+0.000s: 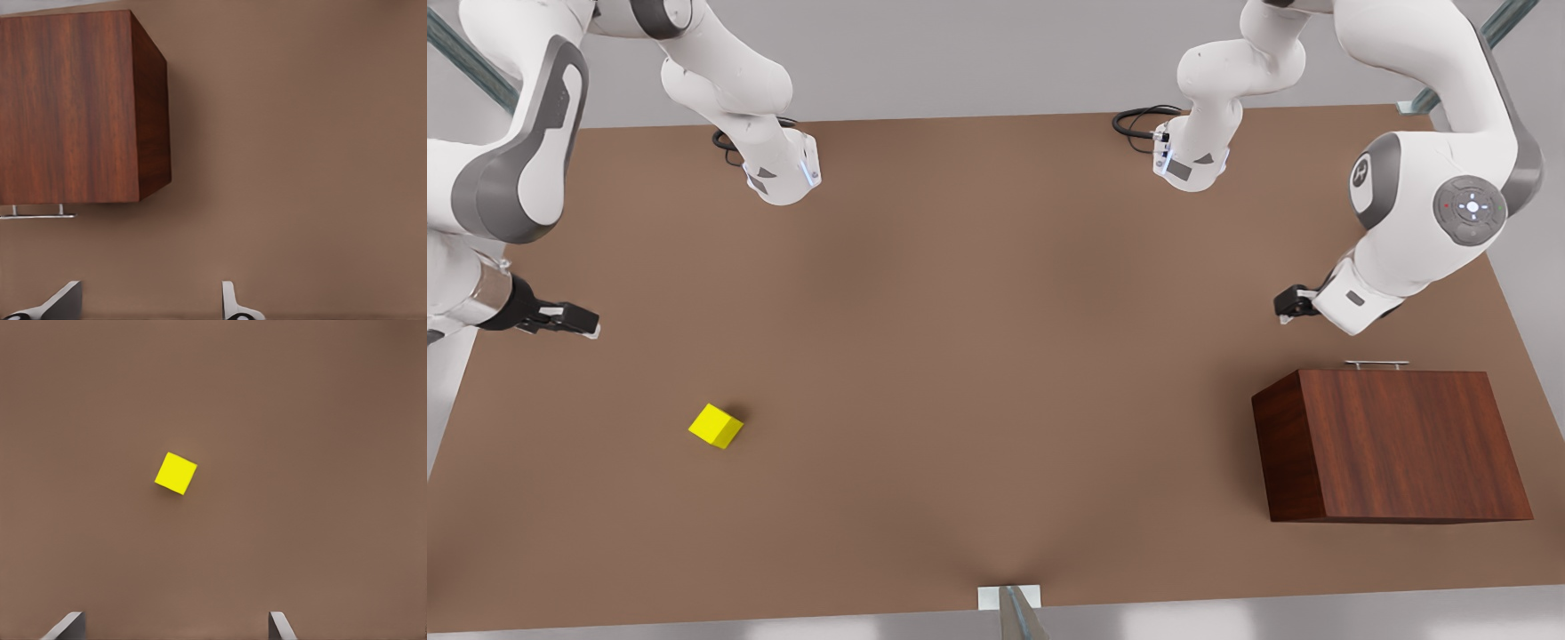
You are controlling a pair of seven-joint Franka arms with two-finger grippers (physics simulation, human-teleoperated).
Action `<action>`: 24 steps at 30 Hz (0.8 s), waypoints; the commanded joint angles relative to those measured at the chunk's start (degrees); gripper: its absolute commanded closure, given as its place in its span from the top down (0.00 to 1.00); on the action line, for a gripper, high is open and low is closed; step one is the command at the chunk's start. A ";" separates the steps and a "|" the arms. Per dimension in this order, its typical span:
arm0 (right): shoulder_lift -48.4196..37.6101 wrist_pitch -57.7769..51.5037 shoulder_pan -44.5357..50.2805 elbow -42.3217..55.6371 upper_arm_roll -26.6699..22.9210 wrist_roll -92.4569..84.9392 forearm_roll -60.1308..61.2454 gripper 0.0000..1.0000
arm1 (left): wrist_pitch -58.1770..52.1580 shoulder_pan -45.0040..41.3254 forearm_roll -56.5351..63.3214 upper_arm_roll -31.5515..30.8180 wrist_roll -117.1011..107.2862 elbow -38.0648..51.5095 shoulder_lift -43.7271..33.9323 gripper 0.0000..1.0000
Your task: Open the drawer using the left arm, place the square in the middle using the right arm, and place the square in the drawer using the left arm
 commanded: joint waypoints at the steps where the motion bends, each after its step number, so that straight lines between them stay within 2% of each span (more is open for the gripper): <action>1: 0.14 0.66 -0.18 0.37 0.05 0.20 -0.40 1.00 | -0.59 -0.07 0.17 -0.01 -0.16 -0.03 0.09 1.00; 2: 0.40 4.97 0.87 -0.51 0.14 0.82 -0.05 1.00 | -3.49 -0.07 -0.79 3.05 -0.95 -0.91 0.44 1.00; 3: 1.11 5.67 1.75 -0.51 0.22 0.82 -0.05 1.00 | -3.50 0.10 -3.60 9.81 -8.58 -4.85 0.00 1.00; 4: 1.81 5.93 1.84 -0.42 0.22 0.82 0.04 1.00 | 1.06 0.01 -8.35 18.43 -14.57 -9.51 -1.31 1.00; 5: 3.21 7.08 1.75 -0.33 0.05 0.12 2.59 1.00 | 8.36 0.10 -8.01 21.26 -24.23 -14.97 -2.20 1.00; 7: 6.38 10.85 1.40 -1.47 0.05 0.03 3.21 1.00 | 18.38 0.45 -7.83 21.26 -41.72 -22.09 -4.22 1.00; 12: 9.54 28.43 -0.80 -18.17 -0.30 1.52 3.21 1.00 | 43.61 0.72 -8.00 22.31 -47.10 -38.70 -8.70 1.00; 15: 13.67 29.75 0.17 -19.41 0.05 11.98 3.21 1.00 | 43.18 0.72 -7.92 22.75 -46.92 -39.67 -8.35 1.00; 17: 16.05 30.63 0.08 -19.32 0.05 13.03 3.12 1.00 | 42.12 0.72 -7.92 23.89 -47.01 -37.39 -5.71 1.00; 19: 17.89 32.92 0.25 -19.49 0.14 14.52 3.12 1.00 | 40.63 0.72 -7.57 24.69 -46.13 -37.65 -7.64 1.00; 21: 19.12 33.71 1.75 -19.58 0.14 16.90 3.12 1.00 | 41.85 0.72 -5.72 28.38 -41.74 -39.05 -9.75 1.00; 24: 21.15 35.29 2.98 -19.49 0.14 18.13 3.21 1.00 | 46.16 0.72 -5.72 30.22 -41.12 -41.34 -10.63 1.00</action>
